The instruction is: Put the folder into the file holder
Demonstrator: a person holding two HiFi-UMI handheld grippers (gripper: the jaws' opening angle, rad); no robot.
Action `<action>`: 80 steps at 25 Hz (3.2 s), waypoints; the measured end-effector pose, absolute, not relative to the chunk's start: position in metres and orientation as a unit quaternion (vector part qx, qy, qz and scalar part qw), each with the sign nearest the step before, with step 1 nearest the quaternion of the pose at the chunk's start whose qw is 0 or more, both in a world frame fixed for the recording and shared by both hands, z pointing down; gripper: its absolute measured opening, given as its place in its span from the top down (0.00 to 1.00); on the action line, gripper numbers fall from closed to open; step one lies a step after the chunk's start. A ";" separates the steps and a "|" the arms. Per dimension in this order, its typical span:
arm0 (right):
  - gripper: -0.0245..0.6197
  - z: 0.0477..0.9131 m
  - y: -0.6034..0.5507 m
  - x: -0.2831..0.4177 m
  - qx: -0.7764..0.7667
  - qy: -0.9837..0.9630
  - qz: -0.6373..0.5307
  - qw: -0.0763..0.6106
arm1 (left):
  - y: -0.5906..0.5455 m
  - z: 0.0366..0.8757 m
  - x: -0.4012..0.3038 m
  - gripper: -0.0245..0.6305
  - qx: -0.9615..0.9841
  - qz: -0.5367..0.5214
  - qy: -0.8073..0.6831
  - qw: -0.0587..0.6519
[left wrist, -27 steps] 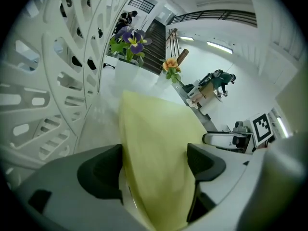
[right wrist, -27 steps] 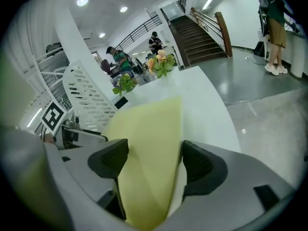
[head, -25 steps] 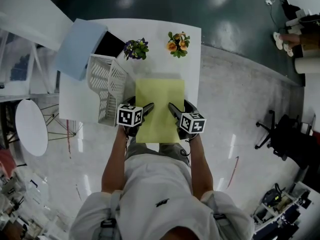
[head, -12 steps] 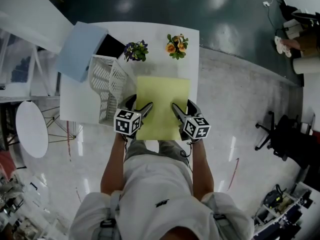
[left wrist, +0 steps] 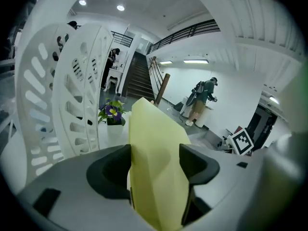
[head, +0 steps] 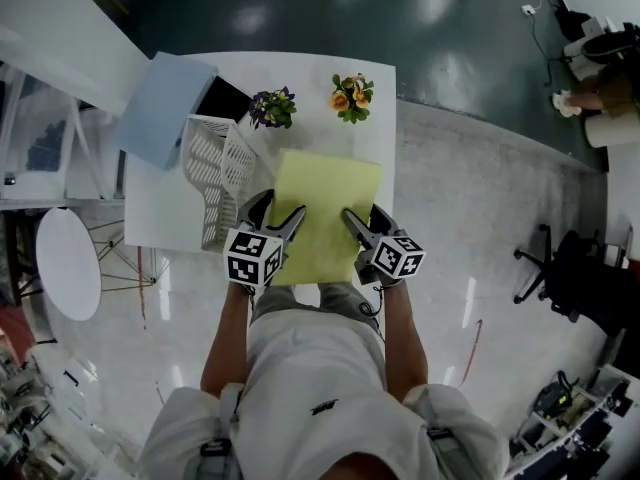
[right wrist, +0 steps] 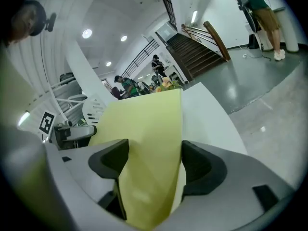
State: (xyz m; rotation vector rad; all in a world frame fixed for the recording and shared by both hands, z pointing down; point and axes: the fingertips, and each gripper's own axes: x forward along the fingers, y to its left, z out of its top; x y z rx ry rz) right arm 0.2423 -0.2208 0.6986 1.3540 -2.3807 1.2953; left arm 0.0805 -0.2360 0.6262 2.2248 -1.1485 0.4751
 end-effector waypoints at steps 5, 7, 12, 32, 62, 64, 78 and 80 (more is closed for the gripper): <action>0.42 0.689 -0.221 0.238 0.430 -0.788 0.440 -0.004 | -0.238 0.595 0.085 0.46 0.852 0.177 -0.428 0.246; 0.42 0.678 -0.225 0.239 0.432 -0.797 0.422 -0.020 | -0.240 0.583 0.086 0.46 0.858 0.168 -0.432 0.222; 0.42 0.641 -0.239 0.247 0.451 -0.822 0.346 -0.032 | -0.246 0.559 0.088 0.46 0.870 0.133 -0.437 0.187; 0.44 0.564 -0.247 0.265 0.495 -0.859 0.133 0.005 | -0.256 0.547 0.099 0.41 0.904 0.099 -0.400 0.117; 0.44 0.564 -0.236 0.265 0.539 -0.829 0.150 0.005 | -0.247 0.537 0.108 0.51 0.954 0.160 -0.252 0.035; 0.44 0.563 -0.235 0.265 0.544 -0.825 0.152 0.003 | -0.242 0.535 0.108 0.52 0.956 0.155 -0.247 0.033; 0.53 0.554 -0.209 0.256 0.587 -0.797 0.142 0.027 | -0.208 0.517 0.098 0.64 0.961 0.124 -0.242 0.041; 0.53 0.553 -0.204 0.253 0.586 -0.797 0.143 0.027 | -0.204 0.514 0.097 0.65 0.960 0.118 -0.250 0.050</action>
